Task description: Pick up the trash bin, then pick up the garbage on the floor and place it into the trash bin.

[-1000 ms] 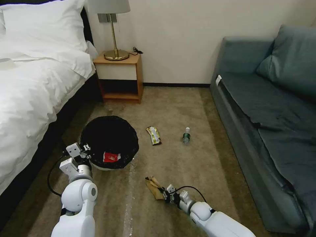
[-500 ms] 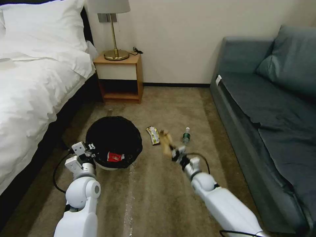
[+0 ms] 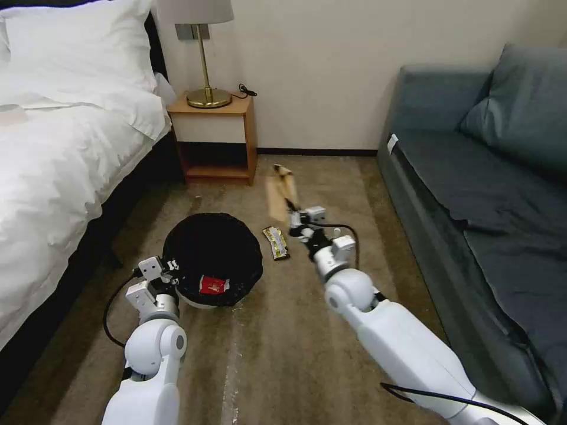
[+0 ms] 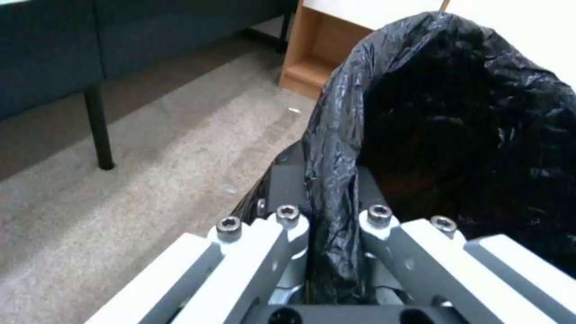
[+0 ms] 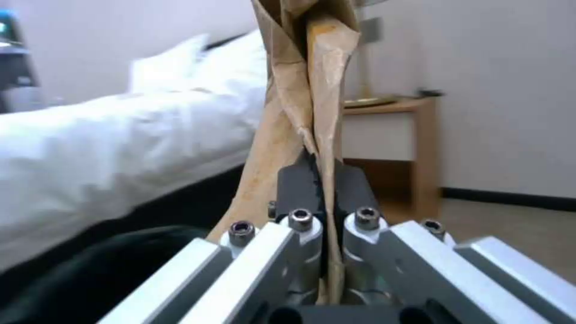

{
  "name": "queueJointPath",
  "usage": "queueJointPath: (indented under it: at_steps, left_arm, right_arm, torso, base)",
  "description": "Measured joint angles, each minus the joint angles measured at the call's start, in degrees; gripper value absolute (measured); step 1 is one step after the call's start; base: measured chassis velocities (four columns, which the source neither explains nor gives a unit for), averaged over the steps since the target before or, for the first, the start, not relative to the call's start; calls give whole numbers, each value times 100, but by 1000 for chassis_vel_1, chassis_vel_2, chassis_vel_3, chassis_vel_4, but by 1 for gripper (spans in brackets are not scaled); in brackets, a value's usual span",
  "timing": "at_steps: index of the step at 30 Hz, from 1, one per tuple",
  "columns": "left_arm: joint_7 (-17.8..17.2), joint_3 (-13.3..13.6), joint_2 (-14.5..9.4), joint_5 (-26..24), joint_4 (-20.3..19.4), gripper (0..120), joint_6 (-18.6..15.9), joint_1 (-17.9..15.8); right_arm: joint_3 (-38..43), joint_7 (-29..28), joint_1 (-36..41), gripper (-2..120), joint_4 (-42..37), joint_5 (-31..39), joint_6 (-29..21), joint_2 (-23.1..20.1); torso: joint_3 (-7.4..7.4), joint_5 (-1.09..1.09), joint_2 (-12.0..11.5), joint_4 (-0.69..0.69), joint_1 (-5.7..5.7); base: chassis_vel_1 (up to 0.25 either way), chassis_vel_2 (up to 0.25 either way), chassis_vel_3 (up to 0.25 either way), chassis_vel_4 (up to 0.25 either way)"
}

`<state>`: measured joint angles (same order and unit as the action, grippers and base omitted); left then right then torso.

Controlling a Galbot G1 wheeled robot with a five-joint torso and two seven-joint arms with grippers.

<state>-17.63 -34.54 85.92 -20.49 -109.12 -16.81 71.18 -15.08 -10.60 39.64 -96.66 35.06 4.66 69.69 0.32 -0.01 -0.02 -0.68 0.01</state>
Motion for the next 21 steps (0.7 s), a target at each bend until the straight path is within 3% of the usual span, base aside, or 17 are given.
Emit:
queueJointPath:
  at_steps: [8,21]
  left_arm:
    - [-9,35,39,35,-36,4,7,20]
    - [-76,195,127,73,-57,4,36,-1]
  right_arm:
    - [-602,-59,-98,0,-80,-31,-30,88]
    - [-1176,-22,-129,0,494,-263,118,140]
  torso:
    - [0,0,0,-1,0]
    - [0,0,0,-1,0]
  base:
    - [0,0,0,0]
    - [0,0,0,0]
